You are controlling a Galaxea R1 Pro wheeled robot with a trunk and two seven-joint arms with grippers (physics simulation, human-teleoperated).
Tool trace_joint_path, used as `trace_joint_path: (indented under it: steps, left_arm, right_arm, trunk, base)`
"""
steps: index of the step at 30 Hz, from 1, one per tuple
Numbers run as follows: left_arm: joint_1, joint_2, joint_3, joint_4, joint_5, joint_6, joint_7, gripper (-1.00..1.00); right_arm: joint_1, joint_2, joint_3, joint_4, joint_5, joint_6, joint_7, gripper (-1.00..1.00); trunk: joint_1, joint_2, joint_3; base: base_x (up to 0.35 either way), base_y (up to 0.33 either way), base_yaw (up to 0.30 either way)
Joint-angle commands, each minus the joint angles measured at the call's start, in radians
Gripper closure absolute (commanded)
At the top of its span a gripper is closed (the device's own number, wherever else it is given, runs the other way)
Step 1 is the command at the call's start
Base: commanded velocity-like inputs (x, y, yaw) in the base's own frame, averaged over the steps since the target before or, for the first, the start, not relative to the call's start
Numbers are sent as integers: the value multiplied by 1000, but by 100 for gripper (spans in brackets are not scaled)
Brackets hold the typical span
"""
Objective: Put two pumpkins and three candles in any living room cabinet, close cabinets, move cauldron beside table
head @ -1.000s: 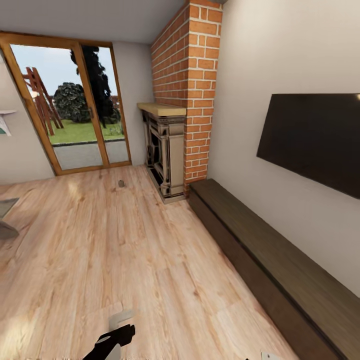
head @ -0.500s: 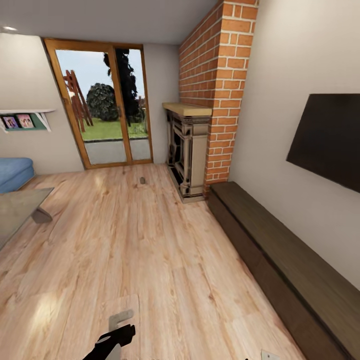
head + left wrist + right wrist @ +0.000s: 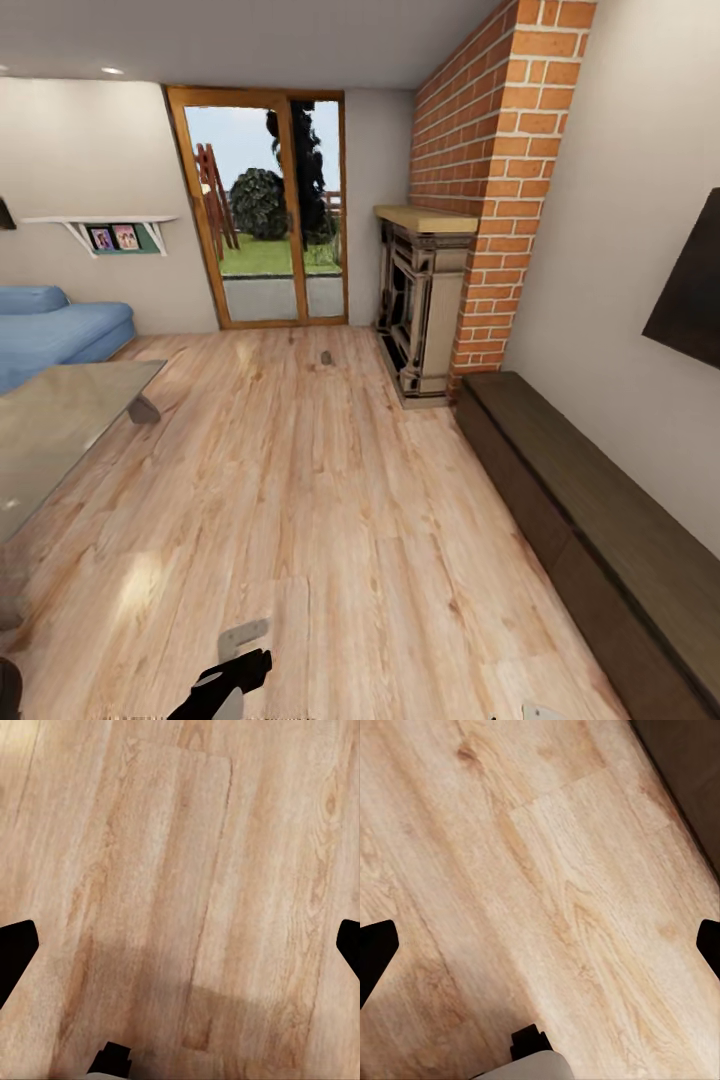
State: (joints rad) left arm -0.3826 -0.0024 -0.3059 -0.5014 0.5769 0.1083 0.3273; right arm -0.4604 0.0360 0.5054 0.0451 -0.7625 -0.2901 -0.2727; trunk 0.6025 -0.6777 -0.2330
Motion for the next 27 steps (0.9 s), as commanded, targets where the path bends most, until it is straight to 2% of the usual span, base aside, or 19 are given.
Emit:
trace_joint_path:
  steps: [1,7,18,21,23,25,27]
  left_arm:
    - [-1,1,-7,-2,5,4,9,-100]
    - [-1,1,-7,-2,8,5,9,-100]
    - [-1,6,-6,-2,18,12,9,-100]
    - [-1,11,-1,-2,20,15,8,-100]
    - [-1,14,1,-2,20,16,7,-100]
    - [-4,18,3,-3,16,17,8,-100]
    - [-10,35,3,-3,14,17,8,-100]
  right_arm:
    - [-1,1,7,3,-6,-5,0,-100]
    - [5,1,7,3,9,-5,1,-100]
    - [6,1,13,-8,26,10,-5,-100]
    - [4,6,34,-16,39,34,-6,-100]
    - [0,15,64,-75,63,94,-14,-100]
    - [-4,17,75,-155,71,180,-39,-100]
    - [-6,19,80,-247,76,268,-85,-100]
  trunk:
    - [0,-1,-1]
    - [0,-1,-1]
    - [0,-1,-1]
    - [0,-1,-1]
    - [0,-1,-1]
    - [0,-1,-1]
    - [0,-1,-1]
  base:
    - [46,0,294]
    - [249,0,190]
    - [329,94,10]
    - [332,119,0]
    - [334,49,0]
    - [338,20,0]
    - [340,8,0]
